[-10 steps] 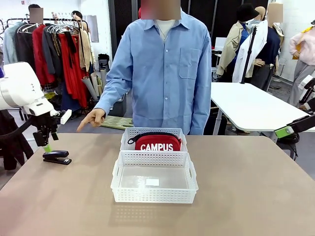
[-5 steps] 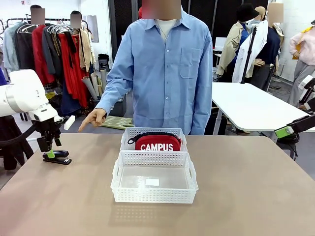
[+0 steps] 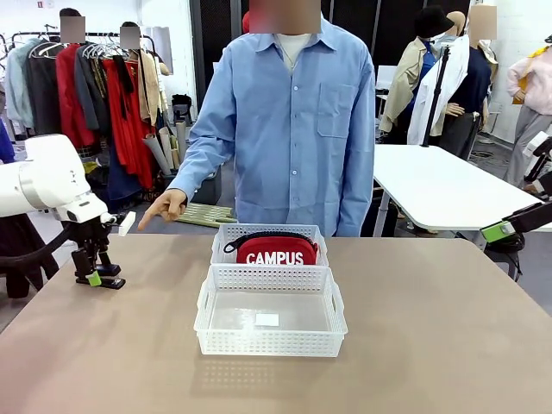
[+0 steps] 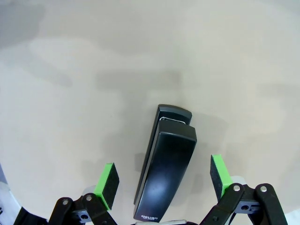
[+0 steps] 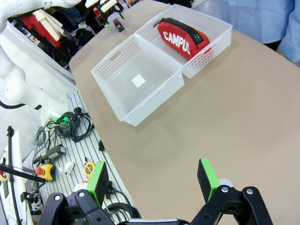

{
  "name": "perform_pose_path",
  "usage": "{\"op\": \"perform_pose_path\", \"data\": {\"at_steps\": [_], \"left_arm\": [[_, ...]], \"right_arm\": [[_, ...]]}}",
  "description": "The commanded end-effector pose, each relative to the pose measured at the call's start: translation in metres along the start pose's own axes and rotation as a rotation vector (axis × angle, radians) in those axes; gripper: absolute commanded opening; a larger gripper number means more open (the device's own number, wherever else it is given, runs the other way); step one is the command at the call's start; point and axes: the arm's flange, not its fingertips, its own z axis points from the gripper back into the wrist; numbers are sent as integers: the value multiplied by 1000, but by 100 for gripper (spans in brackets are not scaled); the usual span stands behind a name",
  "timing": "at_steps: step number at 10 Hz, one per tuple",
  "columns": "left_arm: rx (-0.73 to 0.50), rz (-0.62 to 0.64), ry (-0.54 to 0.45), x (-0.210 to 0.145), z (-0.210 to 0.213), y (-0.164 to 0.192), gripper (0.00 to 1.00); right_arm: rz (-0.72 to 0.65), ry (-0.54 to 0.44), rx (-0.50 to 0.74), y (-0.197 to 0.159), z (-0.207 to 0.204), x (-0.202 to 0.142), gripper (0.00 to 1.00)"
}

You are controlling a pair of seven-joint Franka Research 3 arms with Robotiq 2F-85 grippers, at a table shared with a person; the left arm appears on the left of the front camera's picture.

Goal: Distribute items into two baskets.
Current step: Pick up the Stapler that the person points to.

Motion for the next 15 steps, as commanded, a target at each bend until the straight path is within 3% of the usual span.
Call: {"op": "perform_pose_path", "data": {"at_steps": [1, 3, 4, 14, 15], "left_arm": [[16, 13, -5, 0, 0, 1, 100], [8, 11, 5, 1, 2, 1, 100], [3, 9, 10, 0, 2, 1, 95], [-37, 16, 43, -5, -2, 0, 9], [-44, 32, 41, -5, -2, 0, 5]], "right_arm": [[3, -12, 5, 0, 0, 1, 100], [3, -12, 5, 0, 0, 1, 100], [3, -12, 5, 0, 0, 1, 100], [3, -12, 5, 0, 0, 1, 100], [3, -12, 5, 0, 0, 1, 100]]}}
